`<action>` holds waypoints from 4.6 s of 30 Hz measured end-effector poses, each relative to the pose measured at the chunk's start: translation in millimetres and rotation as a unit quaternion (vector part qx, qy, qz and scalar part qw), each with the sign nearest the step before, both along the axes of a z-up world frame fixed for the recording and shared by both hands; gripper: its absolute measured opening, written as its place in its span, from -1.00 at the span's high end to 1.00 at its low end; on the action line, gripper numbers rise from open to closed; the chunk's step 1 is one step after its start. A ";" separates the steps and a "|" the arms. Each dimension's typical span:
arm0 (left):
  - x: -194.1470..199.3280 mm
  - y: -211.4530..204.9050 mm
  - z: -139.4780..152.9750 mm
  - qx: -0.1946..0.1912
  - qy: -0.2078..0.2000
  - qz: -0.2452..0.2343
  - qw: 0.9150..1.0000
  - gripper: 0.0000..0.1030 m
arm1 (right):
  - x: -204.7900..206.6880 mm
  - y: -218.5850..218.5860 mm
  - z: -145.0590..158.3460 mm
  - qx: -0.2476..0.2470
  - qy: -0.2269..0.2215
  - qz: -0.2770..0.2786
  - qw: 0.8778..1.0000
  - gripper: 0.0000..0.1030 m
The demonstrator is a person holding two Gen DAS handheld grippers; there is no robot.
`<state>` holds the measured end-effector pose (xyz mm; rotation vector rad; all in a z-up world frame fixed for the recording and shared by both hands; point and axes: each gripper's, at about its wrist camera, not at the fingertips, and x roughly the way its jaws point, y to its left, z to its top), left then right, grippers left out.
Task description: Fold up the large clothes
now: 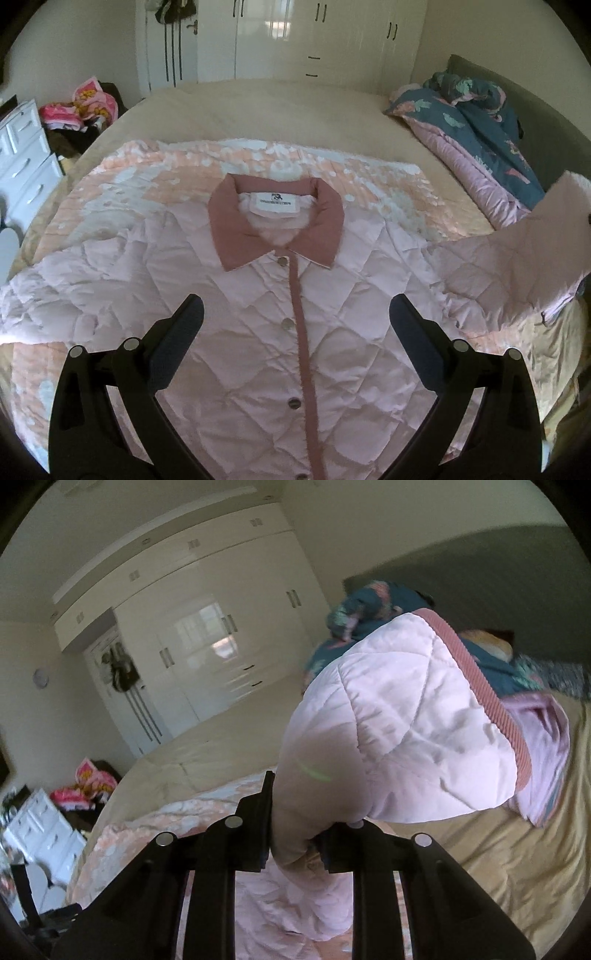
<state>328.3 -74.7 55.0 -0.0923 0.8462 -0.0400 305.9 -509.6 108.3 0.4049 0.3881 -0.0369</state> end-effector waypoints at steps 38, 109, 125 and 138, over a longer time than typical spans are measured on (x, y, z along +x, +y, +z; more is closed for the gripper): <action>-15.5 172.1 0.5 -0.055 -0.013 0.081 0.995 -0.83 | 45.6 229.1 12.3 -0.069 0.006 0.148 0.987 0.63; 20.6 140.7 -118.6 -0.145 0.083 0.088 0.982 0.46 | 17.8 201.2 -139.8 -0.111 0.183 0.177 0.961 -0.81; 15.2 163.9 -105.0 -0.051 0.047 0.061 0.996 0.86 | 47.0 233.1 -147.2 -0.121 0.206 0.209 0.948 -0.81; 11.8 162.2 -118.7 -0.062 0.066 0.068 0.994 0.81 | 69.2 243.2 -207.4 -0.121 0.295 0.187 0.929 -0.84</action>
